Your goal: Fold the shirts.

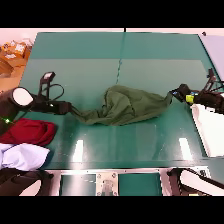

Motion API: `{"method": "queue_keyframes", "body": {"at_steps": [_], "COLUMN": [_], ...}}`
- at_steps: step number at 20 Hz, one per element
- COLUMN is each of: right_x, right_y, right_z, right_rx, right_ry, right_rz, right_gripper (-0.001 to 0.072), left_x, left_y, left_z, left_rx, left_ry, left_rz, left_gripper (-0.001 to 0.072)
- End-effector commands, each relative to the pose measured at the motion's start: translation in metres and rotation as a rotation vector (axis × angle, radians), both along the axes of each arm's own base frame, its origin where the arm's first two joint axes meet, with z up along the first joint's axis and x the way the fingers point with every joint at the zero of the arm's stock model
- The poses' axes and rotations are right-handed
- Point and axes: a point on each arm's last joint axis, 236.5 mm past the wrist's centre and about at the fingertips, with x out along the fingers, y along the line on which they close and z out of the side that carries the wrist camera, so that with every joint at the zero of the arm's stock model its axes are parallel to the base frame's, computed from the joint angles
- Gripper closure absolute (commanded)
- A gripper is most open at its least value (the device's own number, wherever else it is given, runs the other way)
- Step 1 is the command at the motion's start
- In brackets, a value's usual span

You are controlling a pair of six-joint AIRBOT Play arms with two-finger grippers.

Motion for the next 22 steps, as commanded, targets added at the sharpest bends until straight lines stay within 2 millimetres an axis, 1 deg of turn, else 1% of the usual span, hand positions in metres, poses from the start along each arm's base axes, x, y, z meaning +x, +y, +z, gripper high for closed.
{"method": "queue_keyframes", "body": {"at_steps": [1, 2, 3, 5, 6, 8, 9, 10, 11, 12, 14, 16, 17, 18, 19, 20, 22], "right_x": [0.006, 0.003, -0.004, -0.025, -0.036, -0.056, -0.067, -0.077, -0.089, -0.101, -0.126, -0.148, -0.154, -0.154, -0.151, -0.143, -0.121], "right_y": [-0.011, -0.019, -0.028, -0.047, -0.056, -0.074, -0.076, -0.069, -0.056, -0.040, -0.001, 0.032, 0.041, 0.044, 0.045, 0.043, 0.038], "right_z": [-0.022, -0.013, -0.004, 0.009, 0.012, 0.010, 0.004, -0.004, -0.014, -0.024, -0.046, -0.068, -0.078, -0.088, -0.095, -0.096, -0.095], "right_rx": [0.023, 0.049, 0.089, 0.152, 0.173, 0.210, 0.225, 0.245, 0.271, 0.304, 0.369, 0.410, 0.399, 0.365, 0.324, 0.299, 0.281], "right_ry": [0.046, 0.046, 0.054, 0.068, 0.077, 0.095, 0.109, 0.129, 0.157, 0.190, 0.269, 0.352, 0.376, 0.385, 0.379, 0.359, 0.309], "right_rz": [-0.015, -0.020, -0.027, -0.050, -0.063, -0.152, -0.181, -0.191, -0.191, -0.181, -0.142, -0.106, -0.101, -0.105, -0.111, -0.124, -0.180], "right_gripper": [0.0562, 0.0451, 0.0430, 0.0431, 0.0434, 0.0463, 0.0462, 0.0460, 0.0429, 0.0388, 0.0352, 0.0352, 0.0353, 0.0352, 0.0353, 0.0353, 0.0353], "left_x": [-0.012, -0.014, -0.016, -0.017, -0.017, -0.017, -0.017, -0.017, -0.016, -0.017, -0.017, -0.015, -0.014, -0.014, -0.012, -0.011, -0.011], "left_y": [-0.007, -0.008, -0.008, -0.009, -0.009, -0.009, -0.009, -0.009, -0.009, -0.009, -0.009, -0.008, -0.008, -0.008, -0.008, -0.008, -0.008], "left_z": [-0.019, -0.019, -0.019, -0.020, -0.020, -0.020, -0.020, -0.020, -0.019, -0.020, -0.020, -0.019, -0.019, -0.019, -0.018, -0.018, -0.018], "left_rx": [-0.052, -0.055, -0.054, -0.055, -0.055, -0.053, -0.051, -0.047, -0.047, -0.048, -0.047, -0.046, -0.044, -0.043, -0.043, -0.043, -0.044], "left_ry": [0.048, 0.055, 0.062, 0.066, 0.066, 0.065, 0.062, 0.056, 0.054, 0.057, 0.057, 0.047, 0.042, 0.039, 0.034, 0.029, 0.030], "left_rz": [0.030, 0.027, 0.024, 0.022, 0.022, 0.019, 0.011, 0.000, 0.000, -0.001, -0.001, 0.001, -0.003, -0.003, -0.001, 0.001, 0.002], "left_gripper": [0.0680, 0.0680, 0.0679, 0.0680, 0.0680, 0.0679, 0.0679, 0.0679, 0.0679, 0.0679, 0.0679, 0.0679, 0.0680, 0.0679, 0.0679, 0.0680, 0.0679]}}
